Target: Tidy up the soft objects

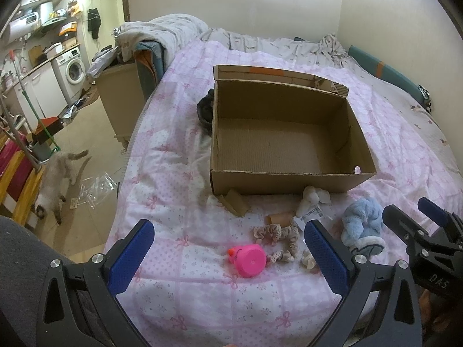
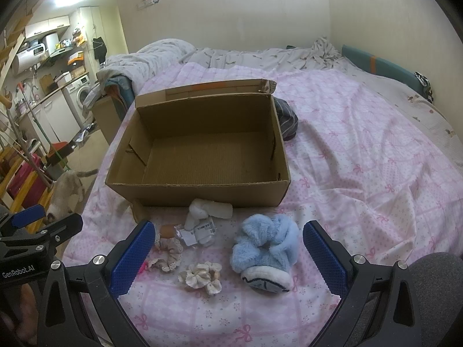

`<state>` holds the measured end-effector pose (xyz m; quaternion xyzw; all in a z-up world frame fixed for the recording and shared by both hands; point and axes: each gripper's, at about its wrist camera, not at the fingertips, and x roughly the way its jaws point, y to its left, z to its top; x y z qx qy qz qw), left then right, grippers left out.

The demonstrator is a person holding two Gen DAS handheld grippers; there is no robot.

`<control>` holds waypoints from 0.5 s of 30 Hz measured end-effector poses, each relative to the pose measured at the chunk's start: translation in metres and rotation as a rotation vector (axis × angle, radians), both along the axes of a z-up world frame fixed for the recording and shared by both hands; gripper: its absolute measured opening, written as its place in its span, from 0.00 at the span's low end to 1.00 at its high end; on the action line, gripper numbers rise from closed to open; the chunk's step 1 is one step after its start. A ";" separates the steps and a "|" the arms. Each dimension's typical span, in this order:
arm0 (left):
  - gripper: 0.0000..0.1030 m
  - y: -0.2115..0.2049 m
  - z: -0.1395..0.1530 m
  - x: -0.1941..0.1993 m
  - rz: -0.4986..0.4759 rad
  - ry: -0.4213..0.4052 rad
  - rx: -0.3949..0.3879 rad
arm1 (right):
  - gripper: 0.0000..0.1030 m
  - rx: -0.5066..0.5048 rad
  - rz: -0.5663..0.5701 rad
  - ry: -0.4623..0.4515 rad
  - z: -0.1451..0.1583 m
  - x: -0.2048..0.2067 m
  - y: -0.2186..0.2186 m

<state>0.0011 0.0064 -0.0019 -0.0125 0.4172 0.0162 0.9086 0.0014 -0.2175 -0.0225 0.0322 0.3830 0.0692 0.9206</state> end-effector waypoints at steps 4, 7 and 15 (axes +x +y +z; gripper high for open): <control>1.00 0.000 0.000 0.000 -0.001 0.000 0.001 | 1.00 0.001 -0.001 0.001 0.000 0.000 0.000; 1.00 0.000 0.000 0.000 0.001 0.000 0.003 | 1.00 0.001 0.001 0.001 0.000 0.000 0.000; 1.00 0.000 0.000 0.000 0.001 0.000 0.003 | 1.00 -0.006 0.007 0.005 -0.003 -0.001 0.005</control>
